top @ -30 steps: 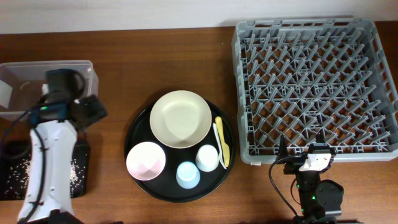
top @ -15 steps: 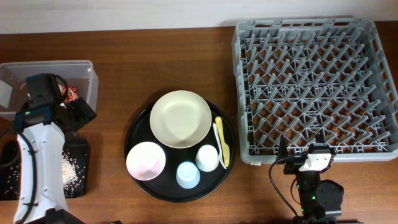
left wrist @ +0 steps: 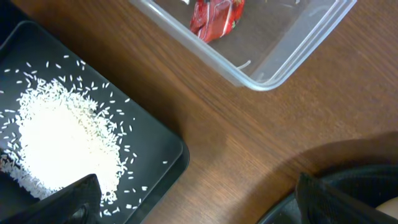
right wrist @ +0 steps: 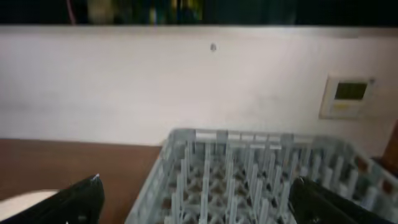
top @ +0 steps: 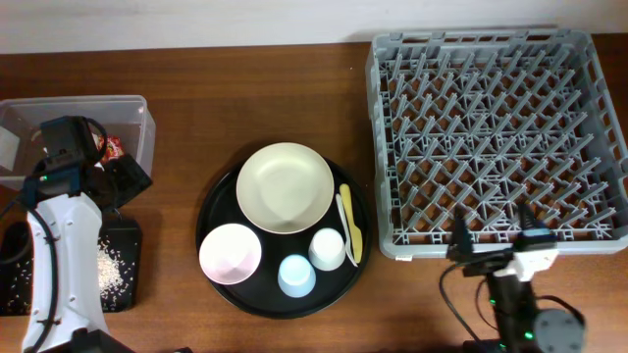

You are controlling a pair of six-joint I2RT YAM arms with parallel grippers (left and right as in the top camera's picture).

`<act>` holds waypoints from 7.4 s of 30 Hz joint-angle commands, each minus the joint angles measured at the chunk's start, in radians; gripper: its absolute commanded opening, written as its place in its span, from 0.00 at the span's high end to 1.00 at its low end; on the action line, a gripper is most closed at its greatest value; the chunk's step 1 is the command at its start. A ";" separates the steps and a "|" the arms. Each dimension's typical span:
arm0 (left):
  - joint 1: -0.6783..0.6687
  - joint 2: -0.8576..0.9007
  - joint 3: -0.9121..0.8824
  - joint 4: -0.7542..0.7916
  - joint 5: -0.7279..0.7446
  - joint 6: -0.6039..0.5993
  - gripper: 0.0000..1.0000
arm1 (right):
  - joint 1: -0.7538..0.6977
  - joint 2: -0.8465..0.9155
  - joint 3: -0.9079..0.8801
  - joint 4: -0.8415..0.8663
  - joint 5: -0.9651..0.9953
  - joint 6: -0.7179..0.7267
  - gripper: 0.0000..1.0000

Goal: Sort waste into correct bins and load items into the dishwasher rack
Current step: 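Reach the right gripper to the beige plate and grasp its rim, then lift the beige plate right and stand it in the rack, then move the right gripper to the pink bowl and grasp its rim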

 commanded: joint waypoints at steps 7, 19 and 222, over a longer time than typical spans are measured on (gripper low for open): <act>0.001 0.003 0.008 -0.001 0.010 -0.013 0.01 | 0.006 0.735 0.924 -0.603 -0.430 0.164 0.02; 0.001 0.003 0.008 -0.001 0.010 -0.013 0.01 | 0.200 1.538 1.172 -0.733 -0.883 0.028 0.02; 0.001 0.003 0.008 -0.001 0.010 -0.013 0.01 | 0.492 1.547 1.465 -0.886 -0.204 0.013 0.27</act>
